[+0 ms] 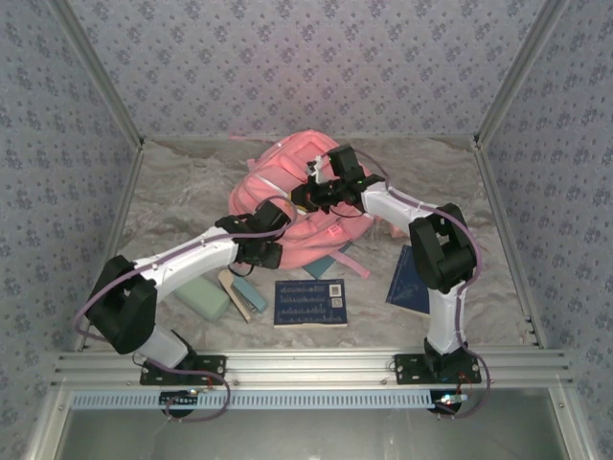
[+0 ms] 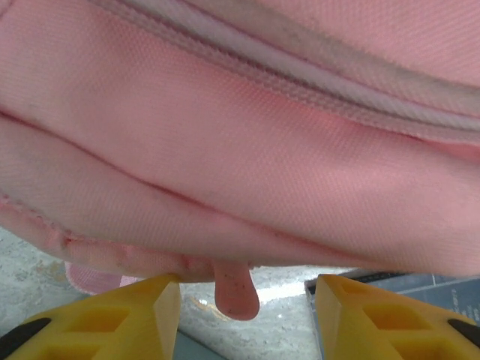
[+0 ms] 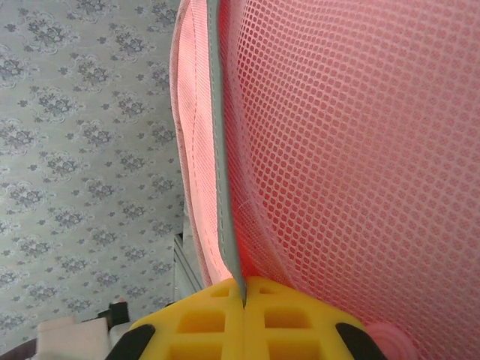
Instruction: Pack books, pencil case, and school supplies into a backpack
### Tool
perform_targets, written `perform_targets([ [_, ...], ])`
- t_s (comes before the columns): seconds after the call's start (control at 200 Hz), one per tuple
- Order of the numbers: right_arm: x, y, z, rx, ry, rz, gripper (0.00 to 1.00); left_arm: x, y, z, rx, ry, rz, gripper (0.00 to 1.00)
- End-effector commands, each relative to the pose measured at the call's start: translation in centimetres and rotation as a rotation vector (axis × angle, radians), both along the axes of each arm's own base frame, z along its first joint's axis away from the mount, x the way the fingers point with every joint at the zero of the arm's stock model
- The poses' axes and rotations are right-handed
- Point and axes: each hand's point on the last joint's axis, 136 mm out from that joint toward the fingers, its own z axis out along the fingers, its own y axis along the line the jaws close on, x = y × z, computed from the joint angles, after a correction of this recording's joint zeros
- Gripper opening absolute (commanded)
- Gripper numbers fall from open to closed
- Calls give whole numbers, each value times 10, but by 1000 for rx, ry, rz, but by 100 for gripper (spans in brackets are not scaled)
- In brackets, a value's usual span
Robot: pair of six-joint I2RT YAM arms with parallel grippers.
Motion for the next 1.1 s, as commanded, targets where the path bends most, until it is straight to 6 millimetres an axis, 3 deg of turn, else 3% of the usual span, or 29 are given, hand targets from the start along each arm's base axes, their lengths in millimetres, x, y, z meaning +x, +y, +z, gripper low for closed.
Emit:
perform_targets([
  [0.0,2,-1,32,79,-44,3,0,13,-1,3,18,-52,19,48],
  [0.105,0,2,35,102,-45,11,0,19,5,2,54,-75,33,44],
  [0.48,-5,2,35,113,-46,26,0,26,19,1,73,-82,26,0],
  [0.63,-8,-2,29,54,-86,58,0,21,24,7,36,-76,23,0],
  [0.849,-26,-16,8,-173,-166,182,0,20,43,16,-2,-51,56,0],
  [1.094,-32,-20,6,-233,-235,243,0,23,57,15,-79,18,118,0],
])
